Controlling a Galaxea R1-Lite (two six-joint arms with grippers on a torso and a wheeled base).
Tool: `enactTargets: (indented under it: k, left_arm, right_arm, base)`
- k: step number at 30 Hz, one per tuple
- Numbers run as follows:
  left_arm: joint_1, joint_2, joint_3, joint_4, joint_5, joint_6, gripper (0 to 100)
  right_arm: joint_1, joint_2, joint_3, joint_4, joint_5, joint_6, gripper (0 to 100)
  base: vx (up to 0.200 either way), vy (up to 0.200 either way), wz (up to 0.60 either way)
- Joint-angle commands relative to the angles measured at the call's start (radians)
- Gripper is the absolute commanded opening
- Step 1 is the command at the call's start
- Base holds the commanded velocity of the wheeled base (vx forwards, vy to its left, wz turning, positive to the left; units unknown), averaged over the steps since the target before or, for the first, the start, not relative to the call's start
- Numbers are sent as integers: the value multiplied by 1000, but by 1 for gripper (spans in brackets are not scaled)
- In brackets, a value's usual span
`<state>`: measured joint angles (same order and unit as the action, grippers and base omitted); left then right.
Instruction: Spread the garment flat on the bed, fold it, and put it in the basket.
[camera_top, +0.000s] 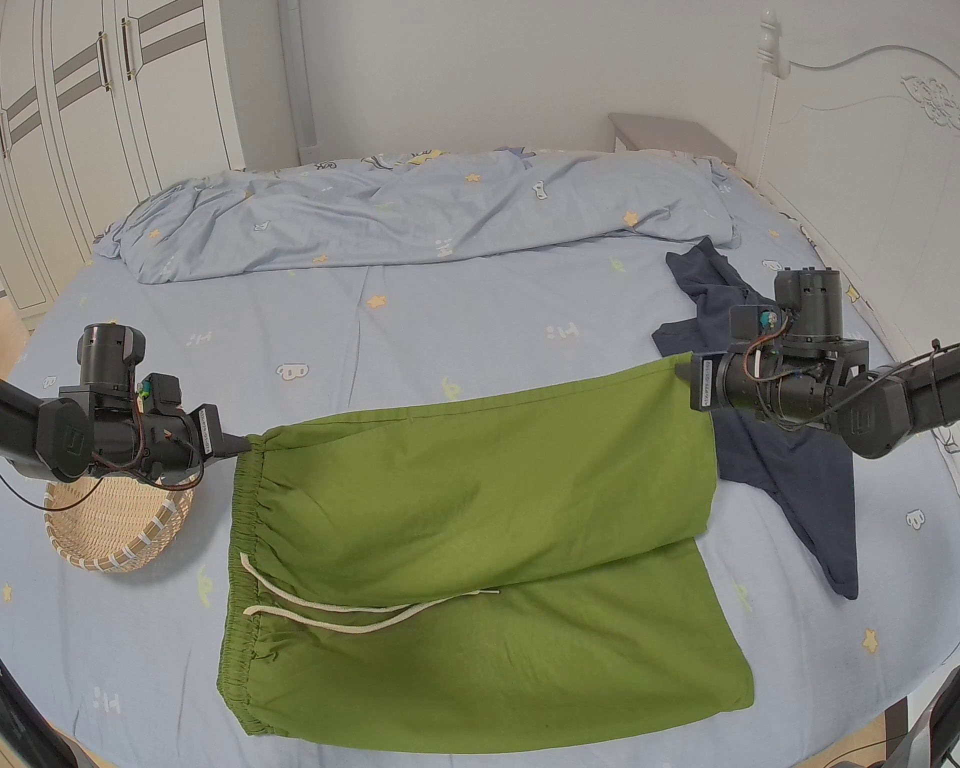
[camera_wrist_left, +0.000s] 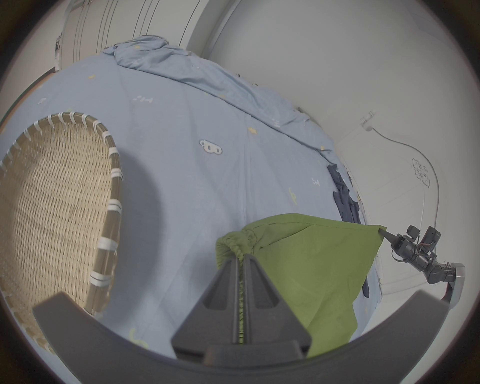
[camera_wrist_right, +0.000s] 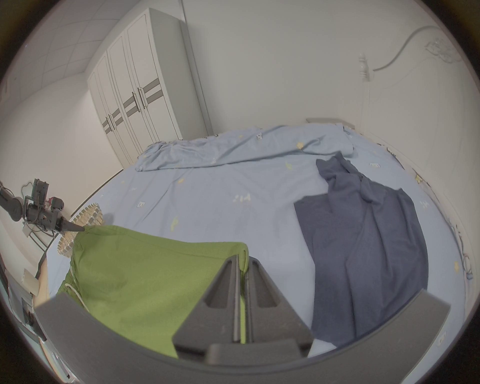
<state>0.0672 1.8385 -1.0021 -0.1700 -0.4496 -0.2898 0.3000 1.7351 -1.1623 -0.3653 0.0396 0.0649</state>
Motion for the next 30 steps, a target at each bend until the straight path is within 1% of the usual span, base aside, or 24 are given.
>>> enactTargets:
  k: [1, 3, 4, 5, 6, 7, 8, 9, 10, 11, 15, 23, 27, 30]
  left_arm:
    - [17, 7, 0, -34, 0, -3, 0]
    - [25, 19, 0, -57, 0, -3, 0]
    - [25, 19, 0, -57, 0, -3, 0]
    - [31, 30, 0, -72, 0, -2, 0]
    - [32, 31, 0, -75, 0, -2, 0]
    - [34, 39, 0, -91, 0, 1, 0]
    - [34, 39, 0, -91, 0, 1, 0]
    - [36, 51, 0, -111, 2, 4, 0]
    - [36, 53, 0, -115, 2, 4, 0]
    - [36, 62, 0, -141, 2, 6, 0]
    - [36, 74, -3, -184, 5, 9, 0]
    - [51, 102, -13, -220, 26, 11, 0]
    - [63, 102, -15, -237, 26, 11, 0]
    - [68, 102, -15, -241, 26, 11, 0]
  right_arm:
    - [19, 77, -89, -1, -9, -7, 0]
    - [19, 112, -142, -3, -41, -8, 0]
    - [19, 112, -142, -3, -41, -8, 0]
    - [19, 142, -188, -4, -72, -17, 0]
    - [21, 147, -195, -6, -76, -20, 0]
    - [21, 178, -238, -14, -98, -42, 0]
    - [21, 178, -238, -14, -98, -42, 0]
    - [21, 208, -287, -20, -118, -56, 0]
    - [21, 213, -295, -23, -119, -56, 0]
    - [22, 242, -338, -37, -129, -57, 0]
    - [25, 277, -392, -41, -129, -59, 0]
    - [24, 359, -479, -47, -135, -69, 0]
    - [24, 419, -551, -80, -159, -80, 0]
    - [24, 440, -586, -81, -161, -83, 0]
  base:
    - [0, 0, 0]
    - [0, 0, 0]
    - [0, 0, 0]
    - [0, 0, 0]
    - [0, 0, 0]
    - [0, 0, 0]
    - [0, 0, 0]
    - [0, 0, 0]
    - [0, 0, 0]
    - [0, 0, 0]
    - [0, 0, 0]
    - [0, 0, 0]
    - [0, 0, 0]
    - [0, 0, 0]
